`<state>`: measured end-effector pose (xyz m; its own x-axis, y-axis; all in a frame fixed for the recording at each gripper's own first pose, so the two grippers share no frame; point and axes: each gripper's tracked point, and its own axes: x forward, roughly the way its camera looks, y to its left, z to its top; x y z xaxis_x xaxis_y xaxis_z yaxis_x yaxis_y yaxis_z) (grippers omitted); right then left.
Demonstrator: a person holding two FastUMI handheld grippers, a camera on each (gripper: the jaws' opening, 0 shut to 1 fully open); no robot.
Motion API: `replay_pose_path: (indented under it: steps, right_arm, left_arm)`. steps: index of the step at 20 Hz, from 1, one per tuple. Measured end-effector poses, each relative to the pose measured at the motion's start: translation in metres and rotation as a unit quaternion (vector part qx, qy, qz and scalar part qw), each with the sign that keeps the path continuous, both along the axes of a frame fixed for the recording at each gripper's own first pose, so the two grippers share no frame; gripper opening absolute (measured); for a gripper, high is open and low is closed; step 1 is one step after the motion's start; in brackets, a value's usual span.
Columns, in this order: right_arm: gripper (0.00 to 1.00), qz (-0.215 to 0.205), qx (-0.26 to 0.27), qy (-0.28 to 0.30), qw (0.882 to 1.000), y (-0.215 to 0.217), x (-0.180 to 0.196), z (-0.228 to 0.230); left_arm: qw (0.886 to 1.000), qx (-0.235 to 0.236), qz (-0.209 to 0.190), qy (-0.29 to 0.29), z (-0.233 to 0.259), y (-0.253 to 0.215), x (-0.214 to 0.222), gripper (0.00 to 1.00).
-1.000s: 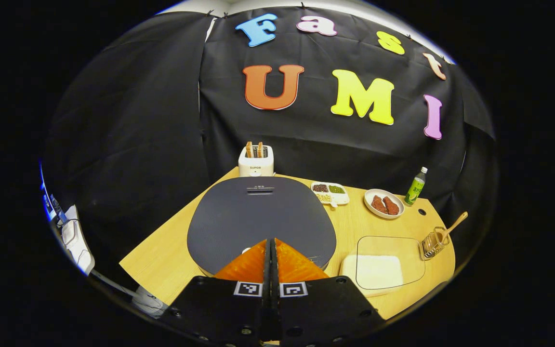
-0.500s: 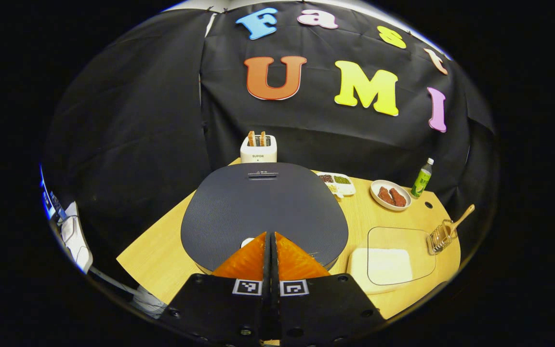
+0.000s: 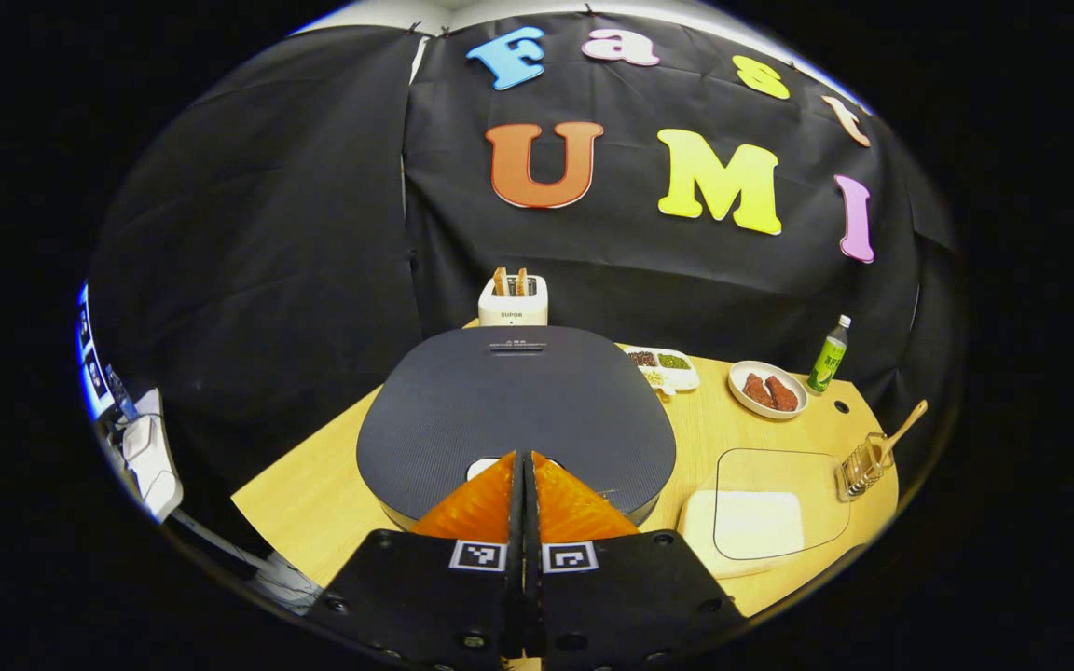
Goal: Close the left gripper, press the button to open the rice cooker; take a wooden spoon from the chopstick holder with the right hand, scoop a spoonful of rice and pour it into the rice cooker, then put the wooden spoon back into the chopstick holder.
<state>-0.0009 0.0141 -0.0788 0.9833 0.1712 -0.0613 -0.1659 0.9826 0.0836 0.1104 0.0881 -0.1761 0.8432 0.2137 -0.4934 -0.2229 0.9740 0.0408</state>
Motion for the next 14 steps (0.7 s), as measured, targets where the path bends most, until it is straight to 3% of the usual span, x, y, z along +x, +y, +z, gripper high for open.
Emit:
replay_pose_path:
  steps: [1, 3, 4, 5, 7, 10, 13, 14]
  right_arm:
    - [1.0, 0.0, -0.001, 0.002, 1.0, 0.0, 0.001, -0.003]
    - [1.0, 0.0, -0.005, 0.008, 1.0, -0.001, 0.003, -0.012]
    - [1.0, -0.001, -0.006, 0.012, 1.0, -0.002, 0.005, -0.017]
    - [1.0, -0.001, -0.006, 0.017, 1.0, -0.002, 0.006, -0.022]
    - [1.0, 0.0, -0.004, 0.023, 1.0, -0.002, 0.008, -0.029]
    - [1.0, 0.004, -0.003, 0.022, 1.0, 0.001, 0.012, -0.038]
    - [1.0, 0.001, -0.002, 0.029, 1.0, 0.001, 0.021, -0.052]
    - [1.0, 0.002, -0.001, 0.036, 0.999, 0.003, 0.025, -0.059]
  left_arm:
    - [1.0, 0.013, -0.008, -0.001, 0.005, -0.003, -0.001, 0.13]
    - [0.999, 0.031, -0.007, -0.02, 0.025, -0.004, -0.01, 0.47]
    - [0.998, 0.039, -0.001, -0.041, 0.041, -0.002, -0.012, 0.48]
    - [0.998, 0.037, 0.002, -0.05, 0.05, -0.003, -0.015, 0.76]
    - [0.997, 0.022, 0.01, -0.071, 0.066, -0.008, -0.022, 0.92]
    - [0.995, 0.018, 0.025, -0.096, 0.086, -0.006, -0.037, 0.9]
    - [0.99, 0.001, 0.012, -0.137, 0.107, -0.014, -0.058, 0.91]
    - [0.989, -0.008, 0.009, -0.146, 0.11, -0.016, -0.066, 0.98]
